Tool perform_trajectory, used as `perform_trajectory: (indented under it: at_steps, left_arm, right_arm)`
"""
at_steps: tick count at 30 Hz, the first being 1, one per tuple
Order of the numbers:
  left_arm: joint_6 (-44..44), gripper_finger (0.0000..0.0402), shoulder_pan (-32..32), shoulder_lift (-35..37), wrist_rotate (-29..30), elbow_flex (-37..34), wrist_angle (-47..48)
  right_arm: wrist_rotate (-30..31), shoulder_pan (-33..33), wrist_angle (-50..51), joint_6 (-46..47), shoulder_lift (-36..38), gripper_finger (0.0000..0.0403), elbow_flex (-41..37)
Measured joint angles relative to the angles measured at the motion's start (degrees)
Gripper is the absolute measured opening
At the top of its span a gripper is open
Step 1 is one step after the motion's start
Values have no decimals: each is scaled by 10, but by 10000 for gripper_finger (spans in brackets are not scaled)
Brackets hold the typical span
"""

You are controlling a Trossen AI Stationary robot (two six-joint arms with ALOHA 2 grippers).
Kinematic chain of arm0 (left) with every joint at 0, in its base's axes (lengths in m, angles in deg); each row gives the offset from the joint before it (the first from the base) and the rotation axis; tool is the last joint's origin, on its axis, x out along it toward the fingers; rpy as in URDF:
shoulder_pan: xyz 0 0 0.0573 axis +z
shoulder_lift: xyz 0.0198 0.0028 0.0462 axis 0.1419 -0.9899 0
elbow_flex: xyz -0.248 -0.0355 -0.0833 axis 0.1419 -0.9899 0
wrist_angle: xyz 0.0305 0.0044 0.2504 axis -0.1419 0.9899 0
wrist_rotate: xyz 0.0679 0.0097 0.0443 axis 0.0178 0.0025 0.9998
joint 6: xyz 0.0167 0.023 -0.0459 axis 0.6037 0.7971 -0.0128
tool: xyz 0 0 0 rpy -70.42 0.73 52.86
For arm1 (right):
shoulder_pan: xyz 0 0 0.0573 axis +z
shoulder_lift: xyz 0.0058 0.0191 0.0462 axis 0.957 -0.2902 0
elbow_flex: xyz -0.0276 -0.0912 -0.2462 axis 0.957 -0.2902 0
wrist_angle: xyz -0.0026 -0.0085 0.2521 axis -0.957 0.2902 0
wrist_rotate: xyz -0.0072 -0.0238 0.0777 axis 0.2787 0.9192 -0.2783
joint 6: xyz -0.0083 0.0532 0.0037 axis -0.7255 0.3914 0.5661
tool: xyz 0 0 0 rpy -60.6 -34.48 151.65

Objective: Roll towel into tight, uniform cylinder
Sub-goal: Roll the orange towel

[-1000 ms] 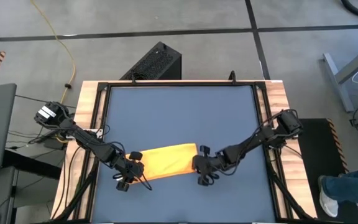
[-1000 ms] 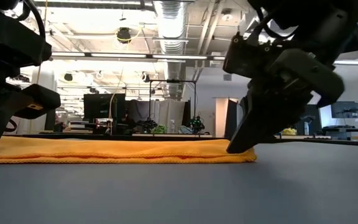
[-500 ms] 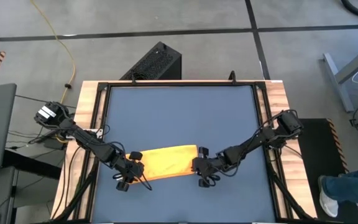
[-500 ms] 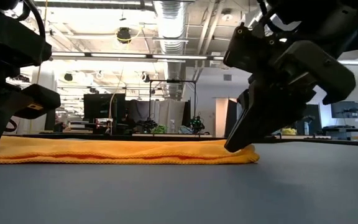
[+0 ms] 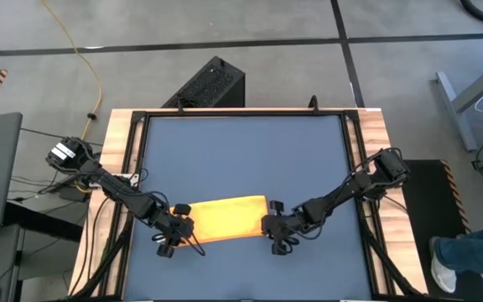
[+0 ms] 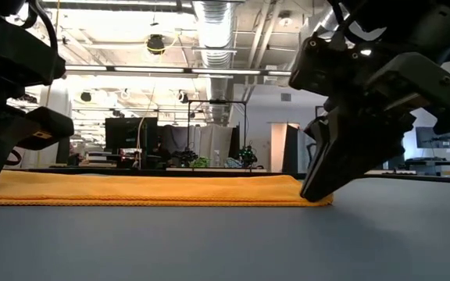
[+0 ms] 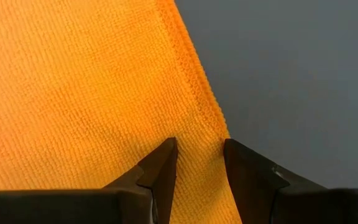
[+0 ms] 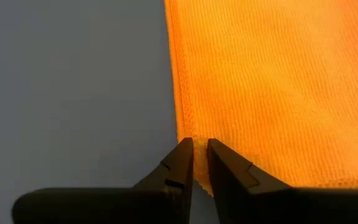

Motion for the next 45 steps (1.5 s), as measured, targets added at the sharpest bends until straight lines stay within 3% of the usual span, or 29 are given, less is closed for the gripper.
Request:
perform_trajectory:
  at_steps: [30, 45]
  left_arm:
    - [-26, 128, 0, 0, -3, 0, 39]
    - [-44, 128, -1, 118, -17, -2, 76]
  right_arm:
    - [-14, -1, 63, -5, 0, 76, 2]
    - [-15, -2, 61, -5, 0, 76, 0]
